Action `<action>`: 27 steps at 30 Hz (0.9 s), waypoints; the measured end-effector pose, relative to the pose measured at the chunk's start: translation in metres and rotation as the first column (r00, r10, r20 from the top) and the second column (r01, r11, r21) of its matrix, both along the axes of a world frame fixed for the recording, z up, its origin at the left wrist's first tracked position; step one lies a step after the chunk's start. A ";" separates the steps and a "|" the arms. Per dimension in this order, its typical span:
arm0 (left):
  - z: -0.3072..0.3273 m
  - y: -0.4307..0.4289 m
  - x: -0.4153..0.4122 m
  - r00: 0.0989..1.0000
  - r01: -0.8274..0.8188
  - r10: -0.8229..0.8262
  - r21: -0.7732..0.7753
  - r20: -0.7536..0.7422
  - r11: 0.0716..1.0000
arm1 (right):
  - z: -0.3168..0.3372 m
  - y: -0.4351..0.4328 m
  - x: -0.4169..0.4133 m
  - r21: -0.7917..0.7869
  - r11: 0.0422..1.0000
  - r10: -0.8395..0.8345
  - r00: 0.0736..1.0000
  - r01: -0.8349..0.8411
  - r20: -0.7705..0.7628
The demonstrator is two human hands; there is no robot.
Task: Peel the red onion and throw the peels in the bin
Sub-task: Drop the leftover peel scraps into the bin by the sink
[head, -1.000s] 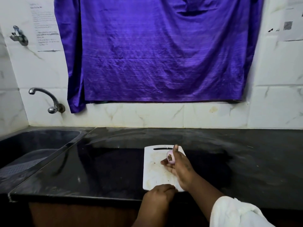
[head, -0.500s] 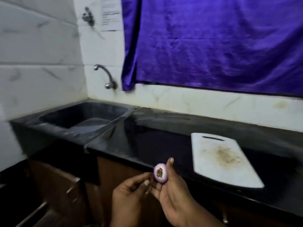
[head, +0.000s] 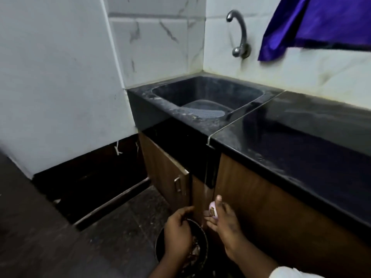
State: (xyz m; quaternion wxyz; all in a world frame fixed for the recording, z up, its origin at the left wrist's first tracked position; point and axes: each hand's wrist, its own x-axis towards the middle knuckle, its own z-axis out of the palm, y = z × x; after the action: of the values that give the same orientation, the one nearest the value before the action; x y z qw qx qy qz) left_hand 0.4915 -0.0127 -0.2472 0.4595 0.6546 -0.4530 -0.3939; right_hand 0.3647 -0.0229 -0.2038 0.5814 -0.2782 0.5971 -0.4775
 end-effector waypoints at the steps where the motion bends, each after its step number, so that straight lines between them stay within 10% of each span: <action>1: -0.008 -0.005 0.005 0.997 -0.019 0.019 0.004 0.073 1.000 | -0.011 -0.007 0.000 0.014 1.000 0.001 1.000 -0.001 -0.015; 9: -0.061 -0.052 0.023 0.942 -0.058 0.058 -0.008 0.332 0.998 | -0.045 -0.036 -0.001 0.039 0.995 0.094 0.994 -0.092 -0.058; 14: -0.075 -0.066 0.014 0.737 0.052 -0.154 0.171 0.658 0.984 | -0.045 -0.041 -0.008 0.067 0.984 0.170 0.976 -0.162 -0.133; 19: -0.078 -0.064 0.016 0.876 0.184 -0.253 0.200 0.411 0.962 | -0.041 -0.035 -0.016 0.007 0.975 0.218 0.959 -0.220 -0.182; 24: -0.059 -0.051 0.009 0.604 0.172 -0.493 0.501 0.627 0.848 | -0.030 -0.020 -0.026 -0.083 0.955 0.257 0.936 -0.284 -0.239; 27: -0.038 -0.044 -0.001 0.687 0.203 -0.412 0.386 0.599 0.900 | -0.012 -0.004 -0.038 -0.145 0.940 0.269 0.932 -0.309 -0.242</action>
State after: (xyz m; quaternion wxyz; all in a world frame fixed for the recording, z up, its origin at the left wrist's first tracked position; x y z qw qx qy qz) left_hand 0.4908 -0.0570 -0.2854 0.0924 0.7246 -0.6284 -0.2673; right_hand 0.3270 -0.0274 -0.2157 0.5484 -0.4657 0.5641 -0.4051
